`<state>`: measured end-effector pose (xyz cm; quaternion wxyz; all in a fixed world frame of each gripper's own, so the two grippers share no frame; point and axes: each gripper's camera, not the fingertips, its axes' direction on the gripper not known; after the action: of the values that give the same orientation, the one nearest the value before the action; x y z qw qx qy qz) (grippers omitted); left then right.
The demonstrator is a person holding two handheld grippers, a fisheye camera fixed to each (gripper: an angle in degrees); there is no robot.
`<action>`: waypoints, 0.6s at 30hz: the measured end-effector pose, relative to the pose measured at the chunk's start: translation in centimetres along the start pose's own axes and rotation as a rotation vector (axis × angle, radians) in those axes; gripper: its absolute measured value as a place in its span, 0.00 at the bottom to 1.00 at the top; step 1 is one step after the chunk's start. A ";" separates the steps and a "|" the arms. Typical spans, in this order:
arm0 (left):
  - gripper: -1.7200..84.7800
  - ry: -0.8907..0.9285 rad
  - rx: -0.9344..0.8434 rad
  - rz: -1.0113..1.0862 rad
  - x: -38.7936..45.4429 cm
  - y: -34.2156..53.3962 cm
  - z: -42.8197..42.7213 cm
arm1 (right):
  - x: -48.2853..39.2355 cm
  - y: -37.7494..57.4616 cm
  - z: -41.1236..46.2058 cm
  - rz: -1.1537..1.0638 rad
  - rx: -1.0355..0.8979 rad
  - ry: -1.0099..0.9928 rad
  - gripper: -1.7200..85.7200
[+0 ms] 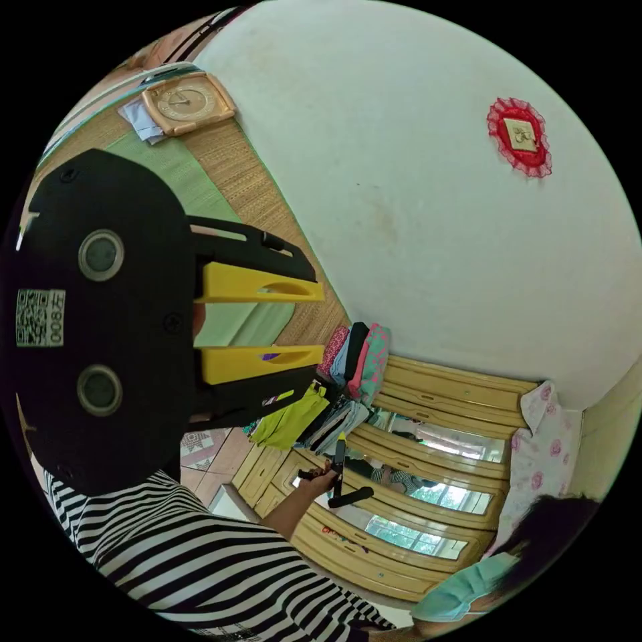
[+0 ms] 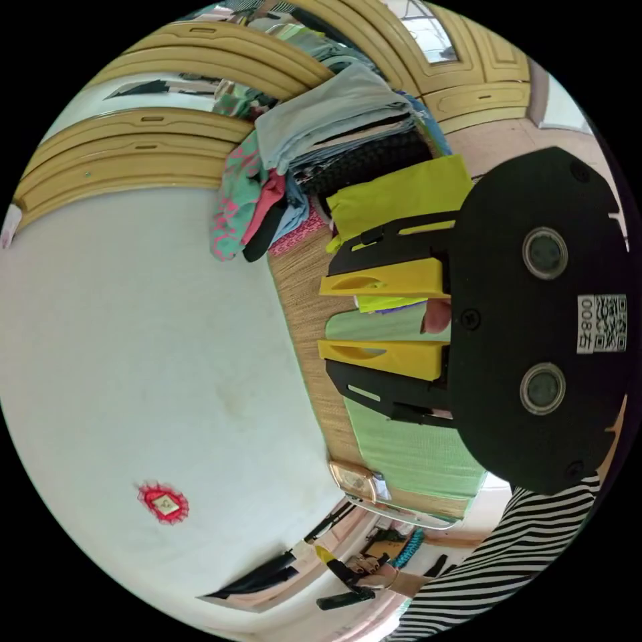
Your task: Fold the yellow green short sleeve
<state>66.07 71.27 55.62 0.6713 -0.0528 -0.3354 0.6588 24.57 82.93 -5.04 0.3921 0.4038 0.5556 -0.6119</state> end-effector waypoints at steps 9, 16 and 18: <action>0.13 0.226 -0.051 0.020 -9.3 0.4 9.4 | 2.5 1.1 13.4 0.181 -0.181 0.131 0.14; 0.13 0.275 -0.106 -0.029 -14.1 3.2 16.0 | 6.1 1.0 24.3 0.233 -0.296 0.221 0.14; 0.13 0.311 -0.137 -0.054 -15.5 4.5 18.6 | 7.2 1.3 26.4 0.257 -0.317 0.235 0.13</action>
<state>54.01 50.64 61.73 0.7273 -0.1907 -0.2732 0.6000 21.62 56.33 -10.72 0.4582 0.4731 0.6304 -0.4109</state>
